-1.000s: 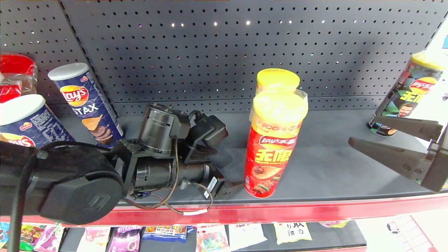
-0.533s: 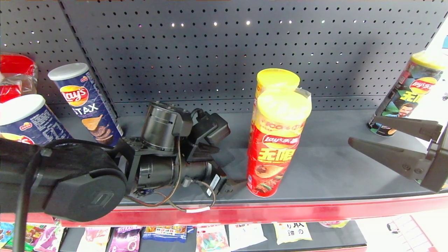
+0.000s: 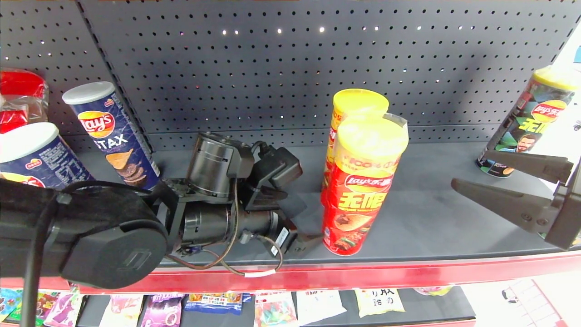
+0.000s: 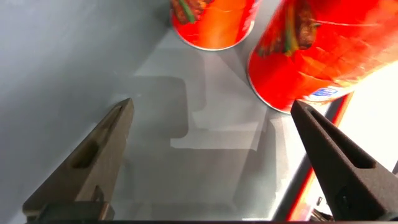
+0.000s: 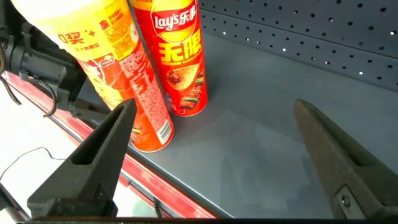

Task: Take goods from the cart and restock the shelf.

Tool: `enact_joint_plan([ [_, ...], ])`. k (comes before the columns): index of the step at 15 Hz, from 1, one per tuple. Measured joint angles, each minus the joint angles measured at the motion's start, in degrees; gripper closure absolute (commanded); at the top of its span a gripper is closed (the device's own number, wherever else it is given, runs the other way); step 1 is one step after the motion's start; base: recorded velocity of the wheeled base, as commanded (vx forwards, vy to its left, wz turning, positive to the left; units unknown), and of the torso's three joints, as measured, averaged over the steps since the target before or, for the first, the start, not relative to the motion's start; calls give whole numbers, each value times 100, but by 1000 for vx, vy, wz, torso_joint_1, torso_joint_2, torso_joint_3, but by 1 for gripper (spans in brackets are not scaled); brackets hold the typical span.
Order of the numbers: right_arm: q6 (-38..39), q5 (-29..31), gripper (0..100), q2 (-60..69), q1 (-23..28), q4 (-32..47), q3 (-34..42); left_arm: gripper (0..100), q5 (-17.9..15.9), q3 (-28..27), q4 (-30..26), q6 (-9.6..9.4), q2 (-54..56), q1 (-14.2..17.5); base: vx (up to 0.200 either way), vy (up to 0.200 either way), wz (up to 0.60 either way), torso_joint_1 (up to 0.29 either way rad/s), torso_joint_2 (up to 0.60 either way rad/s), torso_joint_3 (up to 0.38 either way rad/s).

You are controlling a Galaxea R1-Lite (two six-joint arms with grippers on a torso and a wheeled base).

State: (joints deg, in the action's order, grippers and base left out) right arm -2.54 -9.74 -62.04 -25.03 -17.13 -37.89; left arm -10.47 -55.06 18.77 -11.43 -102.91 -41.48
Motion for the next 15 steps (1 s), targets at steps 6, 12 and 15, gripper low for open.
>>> enact_joint_plan([
  [6, 0, 0, 0, -2, 0, 2, 0, 0, 2, 16, 2, 5, -1, -16, 0, 0, 0, 0, 0, 0],
  [12, -6, 0, 0, 104, -38, 13, 121, 0, 148, 385, 0, 205, 429, 0, 0, 0, 0, 0, 0, 0],
  [15, -13, -11, 0, 346, -60, 22, 361, 0, 301, 1072, -57, 285, 1331, 1, 0, 0, 0, 0, 0, 0],
])
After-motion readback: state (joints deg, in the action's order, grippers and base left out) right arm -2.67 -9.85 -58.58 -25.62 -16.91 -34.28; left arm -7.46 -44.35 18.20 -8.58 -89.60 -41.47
